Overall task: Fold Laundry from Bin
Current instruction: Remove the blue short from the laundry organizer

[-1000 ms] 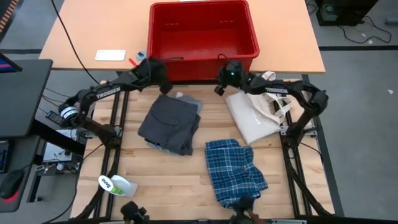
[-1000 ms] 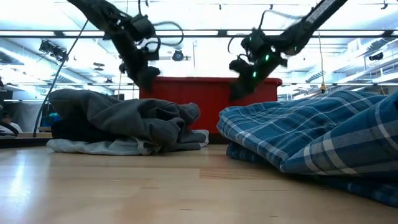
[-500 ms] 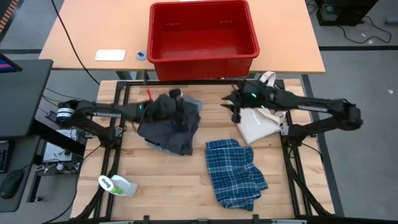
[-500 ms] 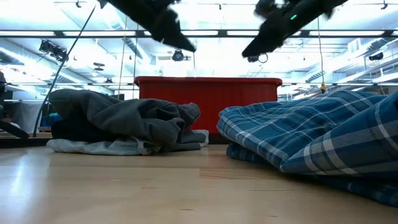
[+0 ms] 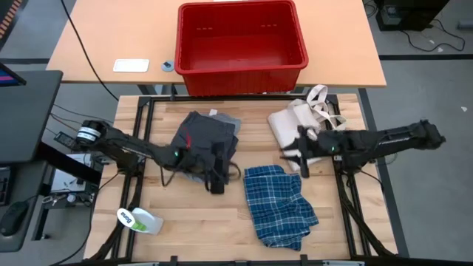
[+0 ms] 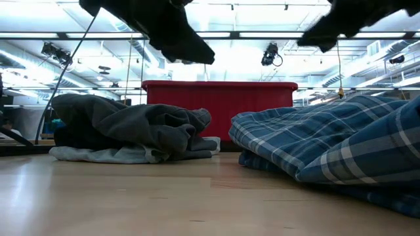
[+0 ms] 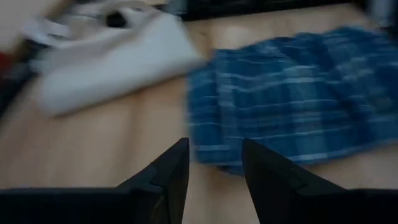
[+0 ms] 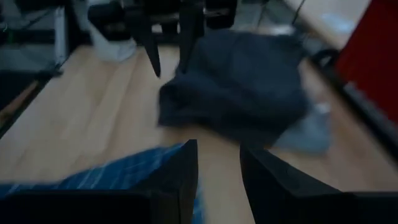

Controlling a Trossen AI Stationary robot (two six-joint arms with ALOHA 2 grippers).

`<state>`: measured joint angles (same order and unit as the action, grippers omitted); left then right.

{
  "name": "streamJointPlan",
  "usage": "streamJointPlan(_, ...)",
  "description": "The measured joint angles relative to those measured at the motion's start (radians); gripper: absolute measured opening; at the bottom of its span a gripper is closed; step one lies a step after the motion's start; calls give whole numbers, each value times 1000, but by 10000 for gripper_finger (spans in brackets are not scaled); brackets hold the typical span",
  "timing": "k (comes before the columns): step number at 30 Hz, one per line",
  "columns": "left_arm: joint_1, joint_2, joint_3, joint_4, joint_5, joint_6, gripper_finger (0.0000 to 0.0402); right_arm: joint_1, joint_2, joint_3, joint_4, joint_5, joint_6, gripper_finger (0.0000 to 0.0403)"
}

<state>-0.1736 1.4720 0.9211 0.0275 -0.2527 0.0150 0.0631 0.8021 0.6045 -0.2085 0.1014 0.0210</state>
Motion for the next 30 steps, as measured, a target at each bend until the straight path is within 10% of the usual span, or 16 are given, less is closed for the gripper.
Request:
streamJointPlan(13,-149,373,137,125,2,-76,153,428,308,-4,-195,160,391,127)
streamJointPlan(23,-54,557,309,155,-41,1,153,535,548,51,-296,141,617,125)
streamJointPlan(30,26,612,316,16,-38,-177,153,485,598,67,-449,413,746,123)
